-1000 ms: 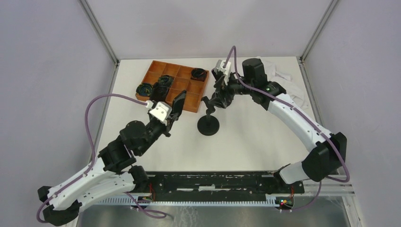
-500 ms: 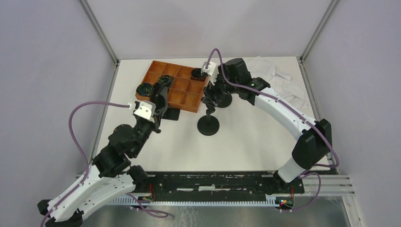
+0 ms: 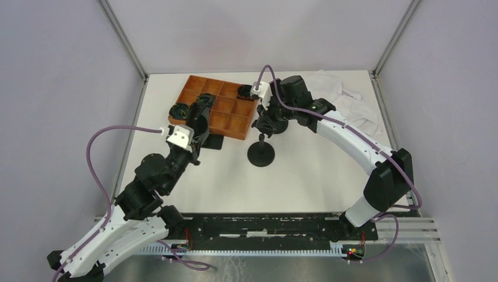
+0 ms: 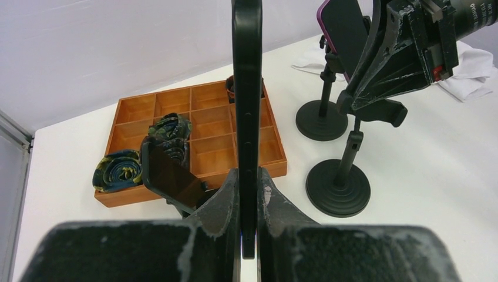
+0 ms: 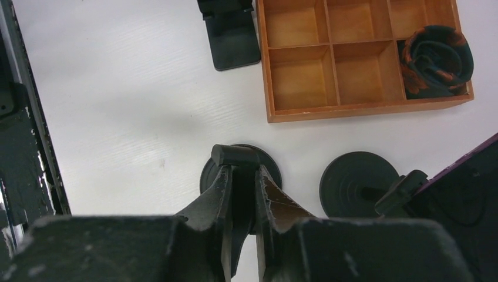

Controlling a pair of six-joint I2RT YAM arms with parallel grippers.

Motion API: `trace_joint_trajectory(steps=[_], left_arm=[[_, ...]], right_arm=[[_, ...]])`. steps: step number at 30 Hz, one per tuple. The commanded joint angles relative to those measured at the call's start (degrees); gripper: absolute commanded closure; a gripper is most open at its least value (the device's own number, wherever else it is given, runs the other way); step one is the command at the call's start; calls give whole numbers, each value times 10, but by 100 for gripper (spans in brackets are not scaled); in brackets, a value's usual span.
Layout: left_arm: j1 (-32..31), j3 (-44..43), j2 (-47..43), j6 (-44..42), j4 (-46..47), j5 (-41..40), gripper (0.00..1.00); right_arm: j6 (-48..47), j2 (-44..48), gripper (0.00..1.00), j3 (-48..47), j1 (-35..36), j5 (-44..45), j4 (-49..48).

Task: Place the phone on the phone stand
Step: Adjust the phone stand at the center of the board.

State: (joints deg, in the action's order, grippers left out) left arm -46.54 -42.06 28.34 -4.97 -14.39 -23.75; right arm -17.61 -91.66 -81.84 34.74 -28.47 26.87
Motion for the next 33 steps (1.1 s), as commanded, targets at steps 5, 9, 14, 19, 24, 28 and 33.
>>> trace_joint_trajectory(steps=[5, 9, 14, 19, 24, 28, 33], left_arm=[[8, -4, -5, 4, 51, 16, 98], [9, -3, -6, 4, 51, 20, 98], [11, -3, -4, 5, 51, 29, 98], [14, -3, -2, 5, 52, 35, 98], [18, -3, -1, 6, 52, 42, 98], [21, -2, 0, 6, 53, 46, 98], [25, -1, 2, 6, 54, 69, 98]], right_arm=[[-107, -6, 90, -84, -2, -48, 101], [-171, -36, 91, -136, -2, -100, 187], [-207, -75, 90, -178, -2, -117, 251], [-210, -106, 83, -200, -2, -131, 268], [-193, -130, 69, -216, -2, -138, 256], [-186, -135, 57, -234, -2, -141, 253], [-186, -114, 29, -243, -2, -131, 253]])
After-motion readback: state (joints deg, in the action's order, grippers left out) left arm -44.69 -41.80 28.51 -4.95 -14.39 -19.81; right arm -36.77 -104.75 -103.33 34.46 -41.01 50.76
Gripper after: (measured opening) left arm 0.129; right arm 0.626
